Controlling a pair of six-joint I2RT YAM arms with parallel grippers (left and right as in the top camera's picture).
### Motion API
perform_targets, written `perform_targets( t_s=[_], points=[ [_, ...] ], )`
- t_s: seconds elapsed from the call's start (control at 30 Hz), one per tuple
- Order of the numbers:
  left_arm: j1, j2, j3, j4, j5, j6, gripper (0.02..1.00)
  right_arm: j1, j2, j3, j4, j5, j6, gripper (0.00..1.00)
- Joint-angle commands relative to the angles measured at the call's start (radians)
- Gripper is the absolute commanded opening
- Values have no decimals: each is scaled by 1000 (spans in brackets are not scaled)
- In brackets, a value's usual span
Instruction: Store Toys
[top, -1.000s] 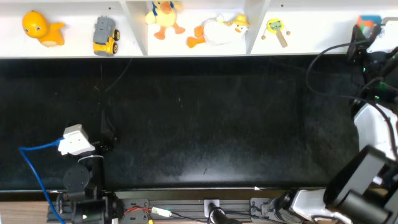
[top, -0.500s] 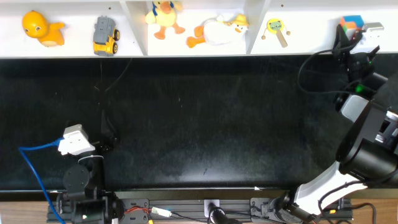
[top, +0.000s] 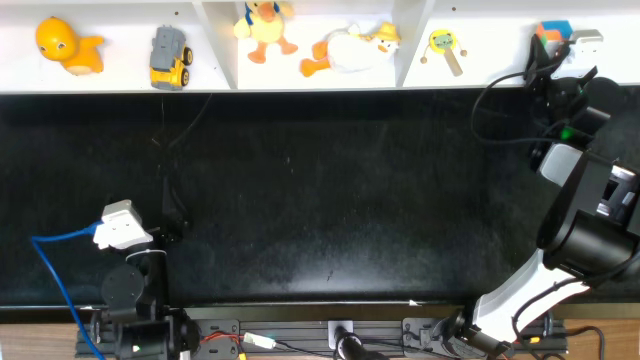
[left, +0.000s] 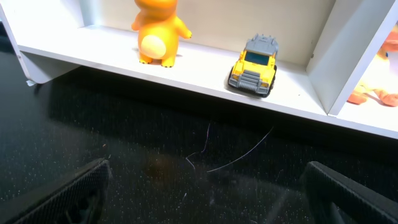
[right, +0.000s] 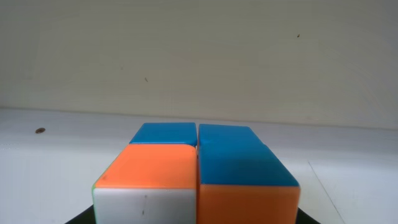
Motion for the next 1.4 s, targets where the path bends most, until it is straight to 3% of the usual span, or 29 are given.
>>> perform_targets(
  t_s=[0.03, 0.1, 0.17, 0.27, 0.33, 0.43, 0.53, 0.73, 0.8, 0.83, 1.03, 1.4],
  points=[
    [-7, -12, -7, 5, 10, 18, 998, -1, 5, 31, -35, 32, -3, 45],
    [-7, -12, -7, 5, 10, 18, 998, -1, 5, 31, -60, 33, -3, 45],
    [-7, -12, -7, 5, 10, 18, 996, -1, 5, 31, -77, 38, -2, 174],
    [-7, -12, -7, 5, 10, 18, 998, -1, 5, 31, -87, 63, -2, 233],
    [-7, -12, -7, 5, 10, 18, 998, -1, 5, 31, -86, 63, -2, 406],
    [-7, -12, -7, 5, 10, 18, 998, -1, 5, 31, -87, 63, -2, 562],
    [-7, -12, -7, 5, 10, 18, 998, -1, 5, 31, -87, 62, -1, 693],
    [-7, -12, -7, 5, 10, 18, 996, -1, 4, 31, -96, 63, 6, 805],
    [-7, -12, -7, 5, 10, 18, 998, -1, -1, 31, -113, 64, 19, 884],
    [-7, -12, -7, 5, 10, 18, 998, -1, -4, 31, -117, 74, 32, 998],
    [-7, -12, -7, 5, 10, 18, 998, -1, -97, 32, -318, 135, 85, 998],
    [-7, -12, -7, 5, 10, 18, 998, 1, -431, 32, -782, 156, 27, 998]
  ],
)
